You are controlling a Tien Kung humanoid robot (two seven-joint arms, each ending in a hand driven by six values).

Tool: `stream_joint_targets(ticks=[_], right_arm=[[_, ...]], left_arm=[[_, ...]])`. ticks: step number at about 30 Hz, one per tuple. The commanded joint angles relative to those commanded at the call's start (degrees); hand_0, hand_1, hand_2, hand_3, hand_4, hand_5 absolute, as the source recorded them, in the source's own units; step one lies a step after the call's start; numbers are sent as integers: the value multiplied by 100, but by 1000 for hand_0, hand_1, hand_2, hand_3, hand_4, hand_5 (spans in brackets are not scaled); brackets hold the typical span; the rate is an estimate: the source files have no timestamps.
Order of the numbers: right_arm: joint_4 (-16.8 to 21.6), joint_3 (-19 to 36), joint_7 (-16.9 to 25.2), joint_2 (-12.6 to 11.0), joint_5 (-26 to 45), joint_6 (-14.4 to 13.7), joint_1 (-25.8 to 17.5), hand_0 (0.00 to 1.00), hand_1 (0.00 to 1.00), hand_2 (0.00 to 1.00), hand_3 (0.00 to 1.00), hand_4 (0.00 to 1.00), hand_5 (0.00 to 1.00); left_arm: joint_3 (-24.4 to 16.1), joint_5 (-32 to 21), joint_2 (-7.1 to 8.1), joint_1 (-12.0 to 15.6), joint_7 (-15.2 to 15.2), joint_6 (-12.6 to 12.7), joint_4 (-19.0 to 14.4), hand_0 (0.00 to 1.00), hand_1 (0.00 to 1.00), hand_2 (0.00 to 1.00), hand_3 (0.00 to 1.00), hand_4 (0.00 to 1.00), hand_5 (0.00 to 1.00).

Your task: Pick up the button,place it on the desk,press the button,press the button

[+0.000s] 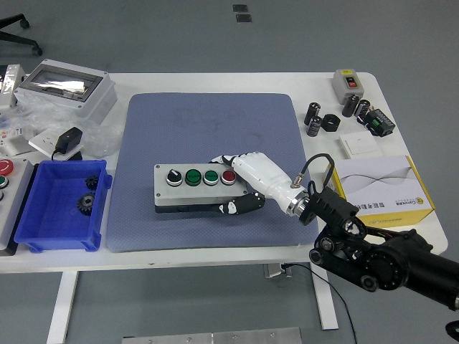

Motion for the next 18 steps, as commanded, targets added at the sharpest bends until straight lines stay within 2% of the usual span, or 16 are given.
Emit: stream_joint_targets(ticks=[1,6,7,12,13,18], right_arm=[[-80,36,-21,35,-36,-13,-27,318,342,281,209,2,2],[-211,96,-90,82,-100,20,-93,318,342,281,209,2,2],[-222,102,-104,85,-113,44,-102,377,378,295,223,2,2],[-231,111,-158,87,-155,186,-115,377,378,295,223,2,2],[-233,110,-171,86,-157,225,-115,447,430,335,283,7,2],[-238,124,-234,89,-171,327,-125,447,430,335,283,7,2]], left_arm=[[-2,2,-7,-1,-6,-3,3,667,554,516,558,298,2],[-7,7,-16,0,-6,-10,2,667,554,516,558,298,2],[-8,7,-16,1,-1,-11,0,667,554,516,557,299,2],[-23,16,-8,0,9,-15,-7,667,554,516,557,299,2],[-27,21,-6,-2,5,-16,-6,667,555,516,557,300,2],[-40,40,-7,-7,-2,-22,-3,667,555,516,557,300,2]])
